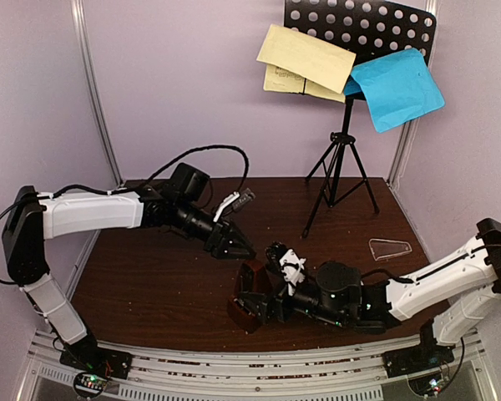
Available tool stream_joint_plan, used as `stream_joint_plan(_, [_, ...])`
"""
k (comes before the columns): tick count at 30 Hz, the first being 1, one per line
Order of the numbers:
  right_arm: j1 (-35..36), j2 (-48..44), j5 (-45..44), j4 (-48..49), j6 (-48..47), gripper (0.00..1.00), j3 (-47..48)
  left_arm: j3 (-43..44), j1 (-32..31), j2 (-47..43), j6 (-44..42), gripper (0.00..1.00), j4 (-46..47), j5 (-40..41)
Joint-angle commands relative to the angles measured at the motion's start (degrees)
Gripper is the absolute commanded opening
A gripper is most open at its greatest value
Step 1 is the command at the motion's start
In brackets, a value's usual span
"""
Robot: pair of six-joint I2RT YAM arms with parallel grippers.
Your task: Pack up the instrument practice props
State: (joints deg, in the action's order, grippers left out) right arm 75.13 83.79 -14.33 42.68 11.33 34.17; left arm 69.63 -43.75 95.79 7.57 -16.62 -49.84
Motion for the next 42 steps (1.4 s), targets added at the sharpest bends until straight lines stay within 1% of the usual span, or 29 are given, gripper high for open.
stream_joint_plan(1, [0.3, 2.7, -3.2, 2.7, -1.2, 1.00, 1.7, 1.0, -0.9, 0.2, -1.4, 0.73, -0.9, 1.6])
stream_joint_plan(4, [0.3, 3.9, -5.1, 4.2, -0.6, 1.00, 1.7, 1.0, -1.0, 0.1, -1.6, 0.72, -1.2, 2.6])
stream_joint_plan(11, [0.7, 5.2, -8.5, 4.6, 1.5, 1.00, 2.0, 1.2, -1.0, -0.2, -1.8, 0.71, -1.6, 3.8])
stream_joint_plan(20, [2.4, 8.4, -14.6, 2.9, 3.4, 1.00, 5.3, 1.3, -1.0, -0.4, -1.9, 0.71, -1.7, 4.1])
stream_joint_plan(27, [3.4, 9.3, -17.0, 2.7, 5.1, 0.96, 5.3, 1.3, -1.0, -0.7, -2.1, 0.71, -1.8, 5.0])
stream_joint_plan(32, [4.2, 8.9, -18.8, 2.9, 5.6, 0.86, 4.7, 1.4, -1.0, -0.9, -2.1, 0.72, -1.9, 4.8])
stream_joint_plan(42, [4.9, 8.8, -19.1, 2.7, 5.8, 0.78, 3.8, 1.4, -1.0, -1.2, -2.1, 0.72, -2.1, 5.8])
